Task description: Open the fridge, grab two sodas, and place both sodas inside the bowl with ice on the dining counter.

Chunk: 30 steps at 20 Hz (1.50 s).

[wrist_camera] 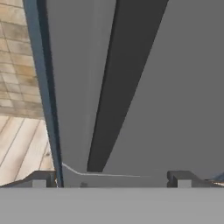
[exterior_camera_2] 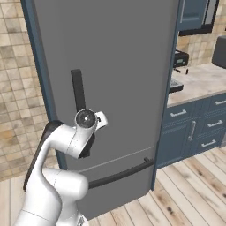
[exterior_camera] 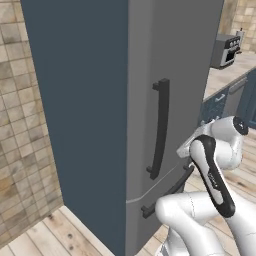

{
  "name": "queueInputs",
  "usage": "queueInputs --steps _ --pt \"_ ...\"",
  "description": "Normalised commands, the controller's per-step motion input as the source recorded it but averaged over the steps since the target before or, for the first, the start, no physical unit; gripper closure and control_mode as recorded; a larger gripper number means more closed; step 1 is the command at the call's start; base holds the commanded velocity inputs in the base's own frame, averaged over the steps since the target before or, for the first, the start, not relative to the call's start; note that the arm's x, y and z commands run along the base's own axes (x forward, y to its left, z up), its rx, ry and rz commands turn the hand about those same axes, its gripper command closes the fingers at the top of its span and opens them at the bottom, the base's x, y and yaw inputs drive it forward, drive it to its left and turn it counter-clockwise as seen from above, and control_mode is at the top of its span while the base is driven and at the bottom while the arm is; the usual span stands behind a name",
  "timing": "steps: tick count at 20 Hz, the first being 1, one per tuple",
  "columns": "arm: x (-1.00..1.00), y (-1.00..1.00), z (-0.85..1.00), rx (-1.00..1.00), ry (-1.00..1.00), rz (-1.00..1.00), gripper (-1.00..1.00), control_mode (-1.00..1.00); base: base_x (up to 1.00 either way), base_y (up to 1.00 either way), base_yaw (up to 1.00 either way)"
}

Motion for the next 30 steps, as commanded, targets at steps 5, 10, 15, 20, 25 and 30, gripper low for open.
queueInputs --steps 5,10,15,20,25,30 --pt "0.20 0.00 0.00 0.01 -0.19 0.25 -1.00 -1.00 0.00 0.00 0.00" --pt "0.43 0.00 0.00 0.04 -0.12 0.19 -1.00 -1.00 0.00 0.00 0.00" --pt "0.44 0.00 0.00 0.02 -0.12 0.20 -1.00 -1.00 0.00 0.00 0.00" --pt "0.56 0.00 0.00 0.04 -0.02 0.12 -1.00 -1.00 0.00 0.00 0.00" --pt "0.40 0.04 0.00 0.11 0.00 0.02 -1.00 -1.00 0.00 0.00 0.00" --pt "0.13 0.19 0.00 0.16 0.02 0.00 -1.00 -1.00 0.00 0.00 0.00"
